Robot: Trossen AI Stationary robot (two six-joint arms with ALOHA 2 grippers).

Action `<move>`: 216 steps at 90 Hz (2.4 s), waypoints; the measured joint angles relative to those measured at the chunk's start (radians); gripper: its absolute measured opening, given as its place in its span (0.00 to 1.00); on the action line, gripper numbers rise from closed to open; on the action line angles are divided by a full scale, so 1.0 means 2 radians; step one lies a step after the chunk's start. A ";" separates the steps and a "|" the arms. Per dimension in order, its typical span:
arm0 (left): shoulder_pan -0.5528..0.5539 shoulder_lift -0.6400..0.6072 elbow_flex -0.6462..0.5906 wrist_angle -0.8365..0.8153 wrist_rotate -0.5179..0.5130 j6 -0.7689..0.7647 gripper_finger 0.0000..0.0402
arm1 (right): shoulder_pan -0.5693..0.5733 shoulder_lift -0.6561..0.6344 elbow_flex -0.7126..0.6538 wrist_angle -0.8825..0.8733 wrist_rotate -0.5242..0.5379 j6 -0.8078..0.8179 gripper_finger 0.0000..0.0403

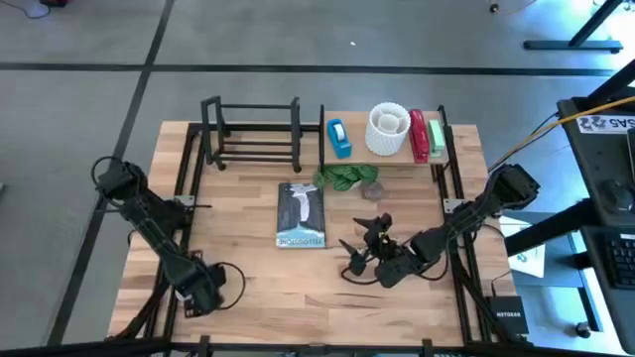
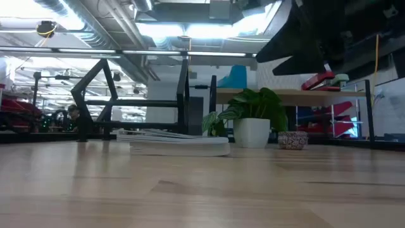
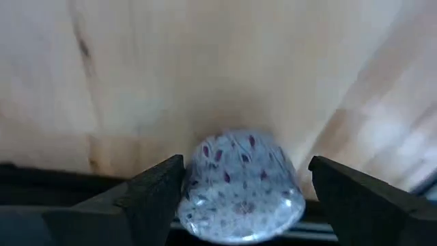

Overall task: Stock shelves
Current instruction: Move the white patterned scented candle below the shelf, then put the white patterned scented candle below the shelf

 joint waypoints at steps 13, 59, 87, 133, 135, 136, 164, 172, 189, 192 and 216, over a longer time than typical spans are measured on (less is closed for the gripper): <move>-0.027 0.006 0.000 0.002 -0.007 0.001 0.75 | 0.000 0.000 0.000 0.000 0.000 0.000 0.85; -0.022 0.027 -0.009 0.019 -0.013 -0.002 0.69 | 0.000 0.000 0.000 0.006 0.000 -0.001 0.85; 0.066 0.028 0.031 0.048 -0.116 0.093 0.68 | 0.000 0.000 0.000 0.034 -0.008 -0.028 0.85; 0.268 0.046 0.054 0.313 -0.241 0.417 0.68 | 0.000 -0.001 0.000 0.035 -0.123 -0.031 0.85; 0.273 0.050 0.054 0.320 -0.239 0.420 0.68 | 0.000 -0.001 0.000 0.035 -0.123 -0.030 0.85; 0.275 0.053 0.054 0.324 -0.237 0.422 0.69 | 0.000 -0.001 0.000 0.035 -0.124 -0.030 0.85; 0.276 0.122 0.073 0.370 -0.182 0.415 0.73 | 0.000 -0.001 0.000 0.035 -0.132 -0.019 0.85; 0.271 0.129 0.088 0.370 -0.183 0.425 0.74 | 0.000 -0.001 0.000 0.035 -0.132 -0.019 0.85; 0.268 0.128 0.118 0.373 -0.184 0.474 0.74 | 0.000 -0.001 0.000 0.035 -0.134 -0.019 0.85; 0.268 0.128 0.120 0.372 -0.184 0.484 0.74 | 0.000 -0.001 0.000 0.035 -0.136 -0.019 0.85; 0.271 0.128 0.123 0.362 -0.197 0.497 0.74 | 0.000 -0.001 0.000 0.035 -0.140 -0.019 0.85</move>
